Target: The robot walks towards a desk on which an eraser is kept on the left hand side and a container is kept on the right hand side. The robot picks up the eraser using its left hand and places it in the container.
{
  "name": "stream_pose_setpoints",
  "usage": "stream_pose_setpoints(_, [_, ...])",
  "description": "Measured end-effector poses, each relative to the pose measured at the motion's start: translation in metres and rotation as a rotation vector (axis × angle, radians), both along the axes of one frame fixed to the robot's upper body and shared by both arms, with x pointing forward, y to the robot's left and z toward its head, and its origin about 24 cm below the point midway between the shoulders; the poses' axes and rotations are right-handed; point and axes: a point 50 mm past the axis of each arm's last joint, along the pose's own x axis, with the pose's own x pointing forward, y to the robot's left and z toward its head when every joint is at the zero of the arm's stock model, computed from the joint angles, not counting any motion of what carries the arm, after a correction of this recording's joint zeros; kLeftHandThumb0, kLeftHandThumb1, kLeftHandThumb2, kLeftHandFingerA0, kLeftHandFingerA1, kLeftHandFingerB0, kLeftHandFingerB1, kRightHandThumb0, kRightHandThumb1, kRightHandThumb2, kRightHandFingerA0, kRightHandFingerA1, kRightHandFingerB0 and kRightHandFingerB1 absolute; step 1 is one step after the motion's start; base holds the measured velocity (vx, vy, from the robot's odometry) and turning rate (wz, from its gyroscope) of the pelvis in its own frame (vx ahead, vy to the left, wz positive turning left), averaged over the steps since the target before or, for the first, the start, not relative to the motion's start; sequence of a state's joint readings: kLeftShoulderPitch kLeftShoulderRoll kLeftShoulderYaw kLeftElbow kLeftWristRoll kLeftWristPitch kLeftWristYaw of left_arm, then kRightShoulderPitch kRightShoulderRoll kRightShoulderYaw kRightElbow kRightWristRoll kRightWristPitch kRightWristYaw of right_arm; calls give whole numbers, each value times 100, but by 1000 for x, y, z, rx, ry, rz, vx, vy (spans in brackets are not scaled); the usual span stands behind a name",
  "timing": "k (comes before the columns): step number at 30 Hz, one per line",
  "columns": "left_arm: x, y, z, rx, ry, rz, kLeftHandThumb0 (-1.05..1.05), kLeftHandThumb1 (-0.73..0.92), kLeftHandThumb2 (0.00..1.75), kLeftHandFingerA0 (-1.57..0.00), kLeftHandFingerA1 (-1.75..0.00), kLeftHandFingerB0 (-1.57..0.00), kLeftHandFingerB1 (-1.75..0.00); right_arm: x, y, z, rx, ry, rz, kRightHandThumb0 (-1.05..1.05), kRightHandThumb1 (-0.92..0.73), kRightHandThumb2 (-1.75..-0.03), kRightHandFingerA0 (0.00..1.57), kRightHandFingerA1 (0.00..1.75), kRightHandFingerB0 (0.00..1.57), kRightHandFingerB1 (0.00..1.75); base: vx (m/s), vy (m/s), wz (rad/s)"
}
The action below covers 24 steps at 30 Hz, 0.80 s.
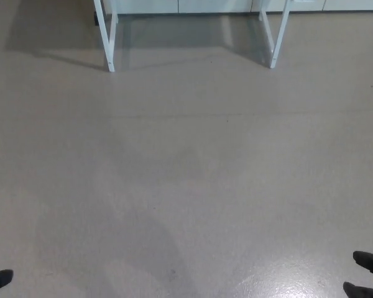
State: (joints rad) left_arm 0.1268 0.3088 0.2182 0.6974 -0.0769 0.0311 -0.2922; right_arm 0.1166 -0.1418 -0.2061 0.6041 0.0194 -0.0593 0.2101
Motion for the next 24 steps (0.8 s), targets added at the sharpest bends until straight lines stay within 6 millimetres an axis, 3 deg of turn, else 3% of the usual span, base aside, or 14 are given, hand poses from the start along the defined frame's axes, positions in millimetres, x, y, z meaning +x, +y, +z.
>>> stream_pose_setpoints(4, [-4,0,-2,-21,9,-3,-35,59,58,-31,-40,-32,-33,-4,0,-2,15,1,1,-40,-50,-55,45,59,35,47,0,0,0])
stream_pose_setpoints(11, [-11,-1,-5,-37,30,-6,-38,58,57,-35,-42,-34,-34,-12,0,-8,28,27,7,-40,-50,-54,52,66,36,50,123,-5,4])
stream_pose_setpoints(12, [-11,0,-5,-36,25,-8,-44,52,72,-27,-46,-29,-43,-12,0,-8,26,27,10,-41,-50,-55,47,62,37,49,179,-57,9])
stream_pose_setpoints(13, [-11,-1,-5,-39,20,-12,-37,59,57,-32,-39,-32,-33,-13,-1,-8,20,28,13,-41,-51,-55,48,62,36,48,181,-54,9])
stream_pose_setpoints(19, [-19,-1,-9,-53,41,-9,-37,59,58,-35,-41,-33,-33,-17,-4,-9,9,40,22,-39,-51,-55,47,62,35,48,56,45,-5])
stream_pose_setpoints(24, [-20,-1,-10,-51,49,-11,-36,60,58,-34,-41,-33,-34,-19,1,-12,20,44,30,-37,-52,-55,53,65,35,48,181,396,-22])
